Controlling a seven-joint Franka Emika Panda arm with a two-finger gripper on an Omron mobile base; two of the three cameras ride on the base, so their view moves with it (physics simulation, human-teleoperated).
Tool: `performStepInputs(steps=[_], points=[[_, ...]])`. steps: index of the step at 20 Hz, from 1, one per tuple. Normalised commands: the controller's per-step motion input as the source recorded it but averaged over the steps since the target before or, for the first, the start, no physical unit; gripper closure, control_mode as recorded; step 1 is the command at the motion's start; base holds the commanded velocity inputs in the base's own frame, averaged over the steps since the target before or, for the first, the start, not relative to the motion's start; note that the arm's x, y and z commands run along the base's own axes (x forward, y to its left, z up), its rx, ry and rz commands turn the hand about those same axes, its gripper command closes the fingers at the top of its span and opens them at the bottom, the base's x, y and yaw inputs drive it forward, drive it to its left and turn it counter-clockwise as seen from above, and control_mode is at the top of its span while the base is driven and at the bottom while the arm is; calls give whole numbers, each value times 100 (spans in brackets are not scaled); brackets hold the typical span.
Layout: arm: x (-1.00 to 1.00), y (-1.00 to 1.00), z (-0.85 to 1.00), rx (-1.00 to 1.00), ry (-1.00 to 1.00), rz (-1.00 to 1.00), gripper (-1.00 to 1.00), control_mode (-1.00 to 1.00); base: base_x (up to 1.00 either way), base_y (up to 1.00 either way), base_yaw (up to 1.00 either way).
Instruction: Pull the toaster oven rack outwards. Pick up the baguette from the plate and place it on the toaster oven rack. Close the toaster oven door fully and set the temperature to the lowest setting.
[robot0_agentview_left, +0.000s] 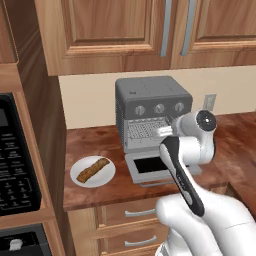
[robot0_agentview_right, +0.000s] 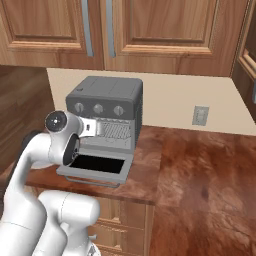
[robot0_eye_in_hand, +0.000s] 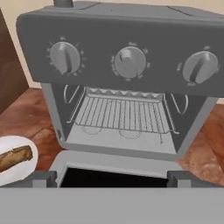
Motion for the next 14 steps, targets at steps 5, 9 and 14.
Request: performStepInputs(steps=[5, 9, 14], points=[[41, 0, -16, -1, 0, 0, -100, -100, 0, 0, 0], [37, 0, -21, -4, 0, 0, -100, -100, 0, 0, 0], [24, 0, -33, -10, 0, 1, -100, -100, 0, 0, 0]])
